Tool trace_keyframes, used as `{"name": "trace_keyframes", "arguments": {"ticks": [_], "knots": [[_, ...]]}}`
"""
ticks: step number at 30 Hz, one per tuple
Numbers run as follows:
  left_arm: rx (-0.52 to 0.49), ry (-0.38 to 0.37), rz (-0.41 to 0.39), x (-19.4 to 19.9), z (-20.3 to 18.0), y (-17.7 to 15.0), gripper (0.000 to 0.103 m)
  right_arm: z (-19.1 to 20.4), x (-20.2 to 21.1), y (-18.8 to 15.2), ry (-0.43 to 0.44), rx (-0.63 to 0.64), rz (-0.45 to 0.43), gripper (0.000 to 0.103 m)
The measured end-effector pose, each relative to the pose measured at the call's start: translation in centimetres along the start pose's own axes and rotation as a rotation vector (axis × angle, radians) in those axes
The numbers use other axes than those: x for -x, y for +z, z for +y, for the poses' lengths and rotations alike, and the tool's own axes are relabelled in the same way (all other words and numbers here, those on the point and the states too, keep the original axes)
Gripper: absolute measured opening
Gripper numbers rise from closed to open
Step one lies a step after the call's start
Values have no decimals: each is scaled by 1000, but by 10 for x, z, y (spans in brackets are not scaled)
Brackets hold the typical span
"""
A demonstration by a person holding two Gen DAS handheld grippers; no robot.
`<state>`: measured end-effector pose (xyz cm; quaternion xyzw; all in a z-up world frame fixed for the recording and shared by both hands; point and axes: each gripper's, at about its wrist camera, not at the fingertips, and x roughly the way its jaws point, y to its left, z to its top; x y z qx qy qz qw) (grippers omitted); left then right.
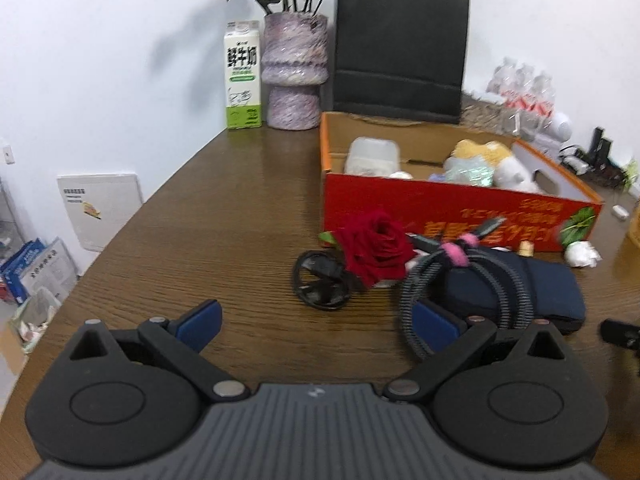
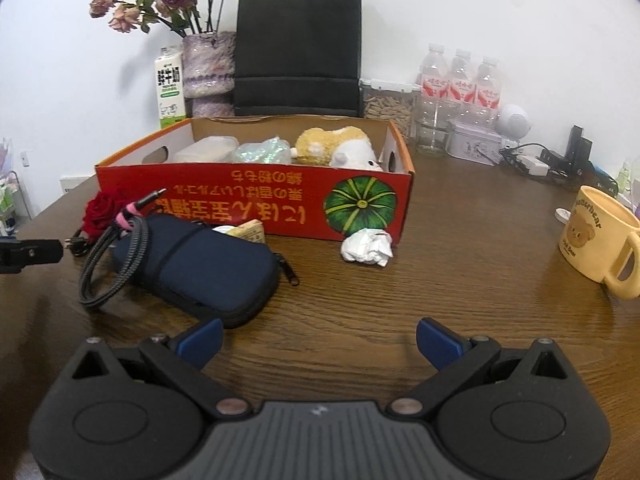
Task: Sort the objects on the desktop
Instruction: 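Withdraw both tools from the box back toward the table items, then grasp the black cable with the left tool while the right tool grasps the crumpled tissue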
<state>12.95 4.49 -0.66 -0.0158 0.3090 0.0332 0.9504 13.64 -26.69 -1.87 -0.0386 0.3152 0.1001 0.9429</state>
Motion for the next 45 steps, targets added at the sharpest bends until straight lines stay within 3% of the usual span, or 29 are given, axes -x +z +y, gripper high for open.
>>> {"name": "trace_keyframes", "arguments": {"ticks": [6, 15, 24, 29, 34, 38, 42, 45], "knots": [[-24, 46, 25, -17, 6, 6, 103, -12, -13, 7, -63, 13, 5, 103], [-44, 53, 66, -41, 9, 12, 103, -31, -41, 20, -112, 30, 27, 101], [-76, 53, 79, -62, 2, 20, 102, -39, -70, 40, -97, 12, 36, 94], [-75, 25, 68, -66, 1, 21, 93, -39, -78, 46, -79, -5, 28, 89], [-69, -14, 45, -65, 2, 20, 73, -37, -84, 47, -51, -27, 27, 79], [-58, -44, 27, -64, 3, 17, 64, -36, -85, 45, -15, -49, 18, 72], [-69, -64, 17, -61, 1, 15, 46, -36, -83, 43, -13, -47, 3, 52], [-73, -69, 14, -60, 0, 14, 46, -36, -80, 43, -4, -49, -7, 25]]}}
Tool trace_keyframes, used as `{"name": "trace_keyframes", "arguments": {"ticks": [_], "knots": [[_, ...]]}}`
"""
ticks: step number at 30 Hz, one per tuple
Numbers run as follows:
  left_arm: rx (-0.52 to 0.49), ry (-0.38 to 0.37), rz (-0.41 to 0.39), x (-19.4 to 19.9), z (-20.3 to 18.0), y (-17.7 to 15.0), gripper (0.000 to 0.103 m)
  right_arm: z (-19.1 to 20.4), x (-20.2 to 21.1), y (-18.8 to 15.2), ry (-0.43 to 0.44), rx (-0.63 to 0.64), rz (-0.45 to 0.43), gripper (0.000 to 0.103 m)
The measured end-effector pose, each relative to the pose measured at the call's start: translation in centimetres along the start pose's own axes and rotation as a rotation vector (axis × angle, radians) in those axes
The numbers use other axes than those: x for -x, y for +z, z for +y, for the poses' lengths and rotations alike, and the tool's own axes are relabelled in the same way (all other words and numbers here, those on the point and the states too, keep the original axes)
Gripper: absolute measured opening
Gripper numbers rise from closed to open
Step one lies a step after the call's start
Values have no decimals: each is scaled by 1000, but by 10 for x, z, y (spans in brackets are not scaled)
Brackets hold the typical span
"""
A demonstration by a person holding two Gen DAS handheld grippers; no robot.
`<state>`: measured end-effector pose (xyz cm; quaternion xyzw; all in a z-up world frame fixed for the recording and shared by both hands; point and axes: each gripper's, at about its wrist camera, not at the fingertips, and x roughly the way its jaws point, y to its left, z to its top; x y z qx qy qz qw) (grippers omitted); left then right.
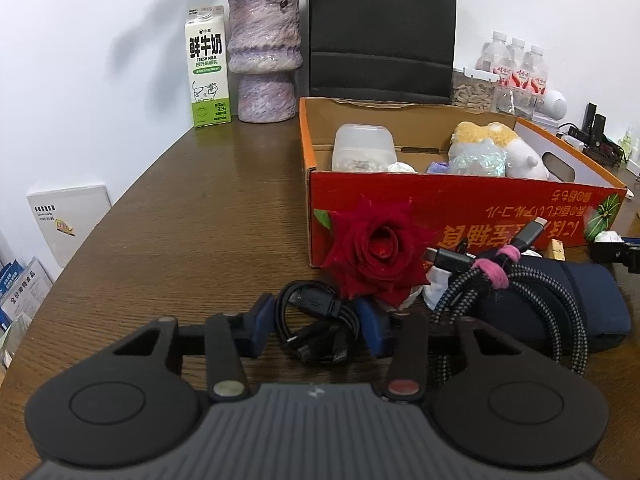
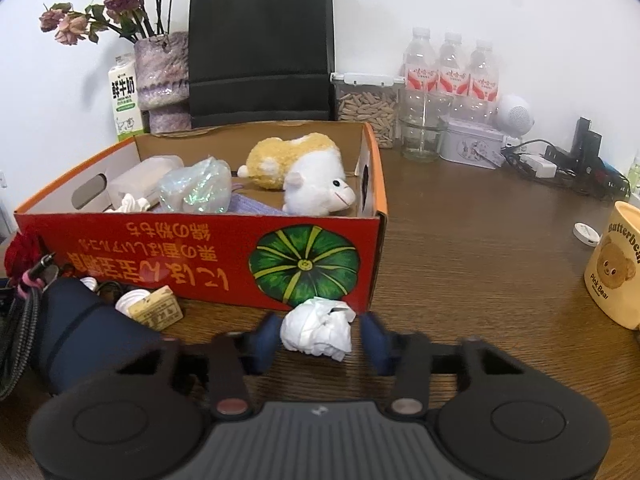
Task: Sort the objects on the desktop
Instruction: 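Grasp the black cable with the left tool while the right tool grasps the crumpled tissue, then carry the black cable and tissue into the box and open both tools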
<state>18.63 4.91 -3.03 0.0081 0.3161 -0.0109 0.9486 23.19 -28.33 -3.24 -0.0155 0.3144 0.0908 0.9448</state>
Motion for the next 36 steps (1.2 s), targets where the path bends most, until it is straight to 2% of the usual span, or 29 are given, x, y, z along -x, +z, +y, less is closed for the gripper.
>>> {"name": "trace_keyframes", "arguments": {"ticks": [15, 26, 32, 36], "knots": [[0, 17, -8, 3, 0, -2, 44, 2, 10, -2, 6, 9, -39, 23], [34, 29, -33, 28, 3, -11, 43, -1, 25, -7, 15, -22, -73, 23], [54, 26, -68, 47, 7, -6, 43, -1, 45, -3, 21, -27, -127, 23], [46, 22, -122, 60, 5, 7, 43, 1, 59, 12, 27, -23, -182, 23]]}}
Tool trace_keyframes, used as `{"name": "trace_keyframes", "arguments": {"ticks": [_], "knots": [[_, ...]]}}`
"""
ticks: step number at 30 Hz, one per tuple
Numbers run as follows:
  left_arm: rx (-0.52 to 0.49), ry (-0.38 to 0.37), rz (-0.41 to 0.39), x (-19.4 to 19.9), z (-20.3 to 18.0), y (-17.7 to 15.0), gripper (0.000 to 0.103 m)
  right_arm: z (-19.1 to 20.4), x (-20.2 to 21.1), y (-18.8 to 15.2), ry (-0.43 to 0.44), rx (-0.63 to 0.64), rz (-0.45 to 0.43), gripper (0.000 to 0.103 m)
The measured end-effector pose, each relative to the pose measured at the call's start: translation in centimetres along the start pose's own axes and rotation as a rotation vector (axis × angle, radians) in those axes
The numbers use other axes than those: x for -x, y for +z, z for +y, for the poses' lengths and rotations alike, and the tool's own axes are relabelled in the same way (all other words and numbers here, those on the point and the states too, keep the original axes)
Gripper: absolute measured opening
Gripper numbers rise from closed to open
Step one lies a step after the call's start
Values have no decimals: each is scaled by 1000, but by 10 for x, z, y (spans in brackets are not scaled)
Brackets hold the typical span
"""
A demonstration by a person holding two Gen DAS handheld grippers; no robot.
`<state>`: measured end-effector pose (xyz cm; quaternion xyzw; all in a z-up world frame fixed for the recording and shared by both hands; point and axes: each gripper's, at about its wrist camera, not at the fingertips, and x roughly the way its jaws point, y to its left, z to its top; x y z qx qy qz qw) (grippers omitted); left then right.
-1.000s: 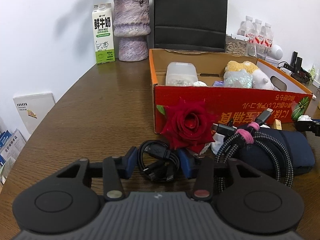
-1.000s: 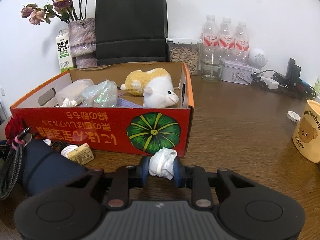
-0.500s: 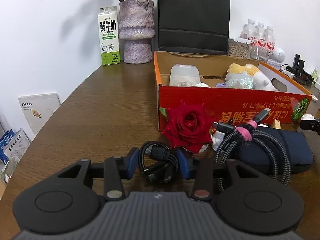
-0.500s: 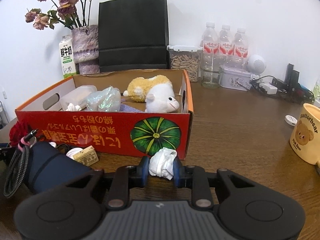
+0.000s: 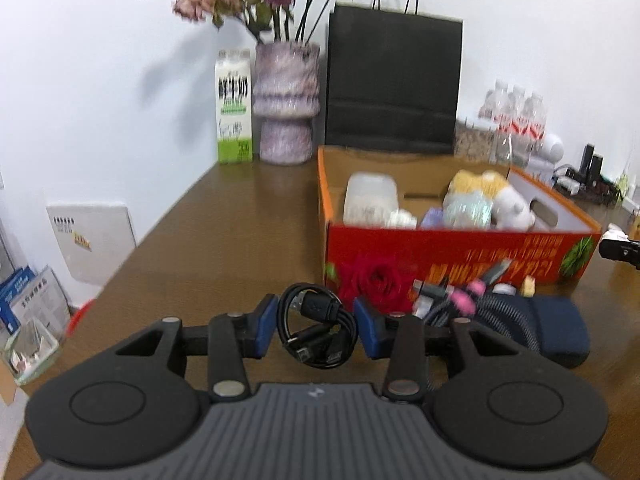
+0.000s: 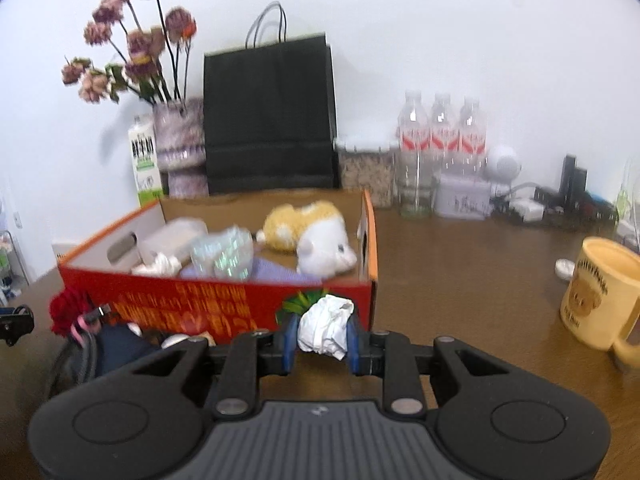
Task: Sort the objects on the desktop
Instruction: 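Carry the black cable and tissue into the box and open both tools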
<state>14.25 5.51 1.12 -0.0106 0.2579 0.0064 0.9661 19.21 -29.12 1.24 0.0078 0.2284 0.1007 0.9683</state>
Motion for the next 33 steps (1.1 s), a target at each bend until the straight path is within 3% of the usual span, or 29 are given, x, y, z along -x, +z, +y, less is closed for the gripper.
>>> {"name": "trace_keyframes", "arguments": {"ticks": [8, 16, 22, 28, 33], "knots": [[-22, -50, -115, 6, -22, 37, 43, 13, 1, 32, 26, 18, -67, 23], [-16, -98, -155, -19, -52, 73, 43, 28, -14, 59, 38, 25, -109, 23], [7, -82, -160, -48, -69, 87, 43, 38, -36, 70, 41, 7, -124, 23], [-16, -64, -81, -85, -72, 73, 42, 40, -57, 51, 30, 31, -74, 23], [-28, -52, -68, -94, -69, 64, 42, 36, -70, 43, 29, 23, -32, 23]]}}
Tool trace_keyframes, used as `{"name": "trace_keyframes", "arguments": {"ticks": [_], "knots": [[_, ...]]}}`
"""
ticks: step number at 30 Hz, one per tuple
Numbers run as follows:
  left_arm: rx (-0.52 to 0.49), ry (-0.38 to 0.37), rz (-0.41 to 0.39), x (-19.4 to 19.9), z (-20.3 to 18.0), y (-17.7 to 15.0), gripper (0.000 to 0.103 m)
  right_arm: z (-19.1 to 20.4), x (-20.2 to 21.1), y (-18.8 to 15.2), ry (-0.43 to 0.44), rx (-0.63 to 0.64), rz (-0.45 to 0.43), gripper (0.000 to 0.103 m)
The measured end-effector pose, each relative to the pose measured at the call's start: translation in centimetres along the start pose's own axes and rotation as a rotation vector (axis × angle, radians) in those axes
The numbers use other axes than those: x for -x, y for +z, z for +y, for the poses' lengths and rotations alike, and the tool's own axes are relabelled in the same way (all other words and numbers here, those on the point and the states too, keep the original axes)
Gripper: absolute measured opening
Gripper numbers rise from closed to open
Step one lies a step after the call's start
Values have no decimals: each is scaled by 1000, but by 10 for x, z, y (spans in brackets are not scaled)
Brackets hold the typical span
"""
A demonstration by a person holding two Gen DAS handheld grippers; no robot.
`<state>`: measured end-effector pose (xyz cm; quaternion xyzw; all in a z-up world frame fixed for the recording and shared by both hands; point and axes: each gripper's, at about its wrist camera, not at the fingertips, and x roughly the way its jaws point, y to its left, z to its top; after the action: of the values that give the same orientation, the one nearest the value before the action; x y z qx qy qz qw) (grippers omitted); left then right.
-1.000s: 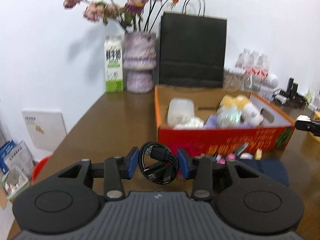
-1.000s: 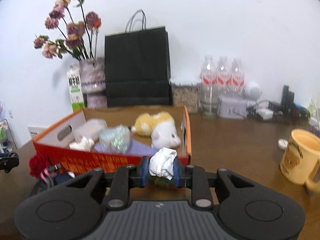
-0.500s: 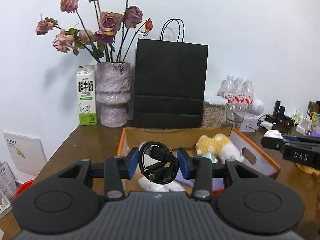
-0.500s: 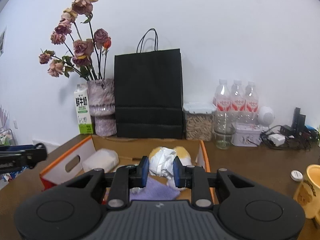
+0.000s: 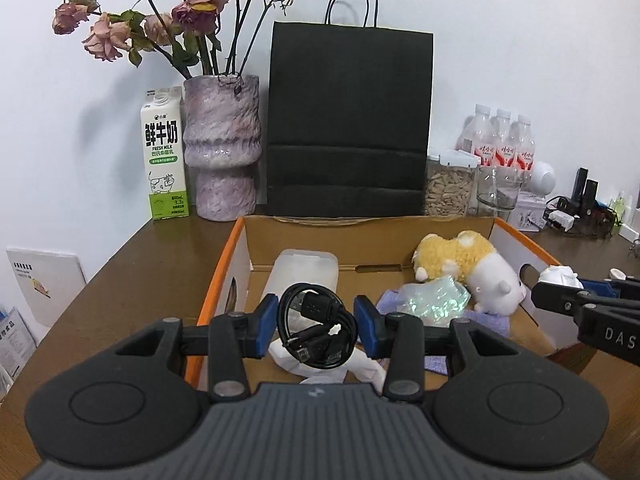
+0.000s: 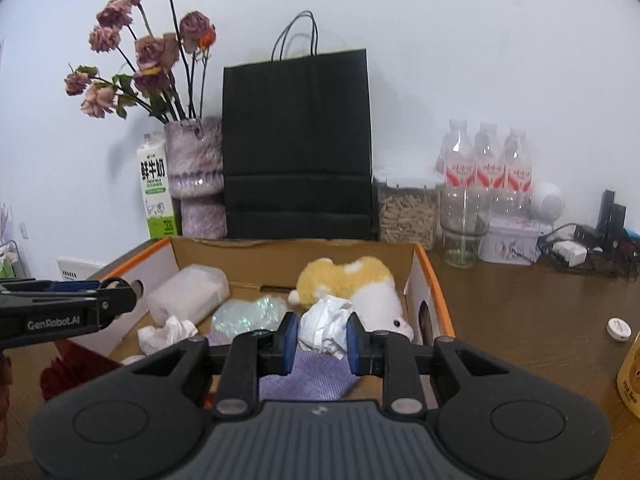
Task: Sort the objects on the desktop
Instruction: 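Carry the black cable and tissue into the box and open both tools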
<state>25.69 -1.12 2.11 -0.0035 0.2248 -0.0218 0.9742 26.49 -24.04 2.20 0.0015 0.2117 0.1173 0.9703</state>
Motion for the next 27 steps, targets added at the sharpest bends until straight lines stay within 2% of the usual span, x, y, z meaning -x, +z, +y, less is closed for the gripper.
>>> {"name": "trace_keyframes", "arguments": {"ticks": [9, 12, 14, 15, 16, 17, 21, 27], "knots": [[-18, -3, 7, -2, -5, -2, 43, 1, -3, -4, -4, 4, 5, 24], [-19, 2, 11, -3, -6, -3, 47, 1, -4, -5, -3, 3, 15, 26], [-30, 25, 3, -1, -8, -3, 71, 1, -5, -5, -9, 0, 20, 43], [-35, 37, -9, 1, -9, -3, 93, 1, -4, -6, -10, -3, 20, 65], [-39, 43, -27, 4, -10, -3, 103, 1, -4, -6, -11, -6, 16, 90], [-41, 46, -45, 7, -10, -3, 103, 1, -2, -6, -15, -6, 9, 98], [-35, 55, -53, 10, -10, -2, 103, 2, 3, -4, -31, 5, -13, 103], [-25, 70, -34, 8, -8, -2, 103, 1, 3, -4, -39, 1, -5, 103]]}}
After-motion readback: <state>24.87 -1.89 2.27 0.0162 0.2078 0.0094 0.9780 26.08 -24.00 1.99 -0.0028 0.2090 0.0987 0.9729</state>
